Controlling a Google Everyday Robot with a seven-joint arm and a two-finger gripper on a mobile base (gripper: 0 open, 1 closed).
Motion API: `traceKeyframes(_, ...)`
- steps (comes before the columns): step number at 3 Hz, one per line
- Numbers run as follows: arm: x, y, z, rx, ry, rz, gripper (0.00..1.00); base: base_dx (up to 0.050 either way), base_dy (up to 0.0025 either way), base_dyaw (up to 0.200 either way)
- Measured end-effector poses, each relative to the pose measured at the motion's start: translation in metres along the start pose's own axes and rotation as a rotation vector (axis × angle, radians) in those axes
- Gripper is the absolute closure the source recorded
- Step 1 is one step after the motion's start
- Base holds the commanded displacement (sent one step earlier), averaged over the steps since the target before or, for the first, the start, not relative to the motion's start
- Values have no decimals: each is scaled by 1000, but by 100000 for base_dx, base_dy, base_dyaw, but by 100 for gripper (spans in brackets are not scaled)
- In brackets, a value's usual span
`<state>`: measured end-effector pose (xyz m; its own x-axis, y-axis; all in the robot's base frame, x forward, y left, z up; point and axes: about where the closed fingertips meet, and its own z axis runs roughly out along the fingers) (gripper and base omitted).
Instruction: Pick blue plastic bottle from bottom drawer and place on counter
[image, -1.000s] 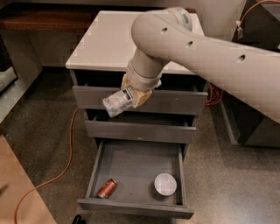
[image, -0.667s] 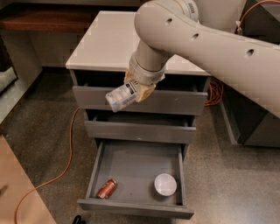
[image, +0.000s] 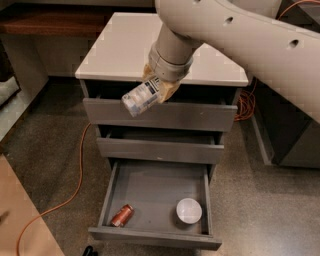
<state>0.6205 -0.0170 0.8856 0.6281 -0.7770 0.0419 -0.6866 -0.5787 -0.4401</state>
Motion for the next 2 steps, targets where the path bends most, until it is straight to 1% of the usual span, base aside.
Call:
traceKeyframes(1, 0, 0, 0, 0, 0, 0, 100, 0, 0, 0)
traceKeyframes(2, 10, -5, -1, 23, 11, 4, 100, 0, 0, 0)
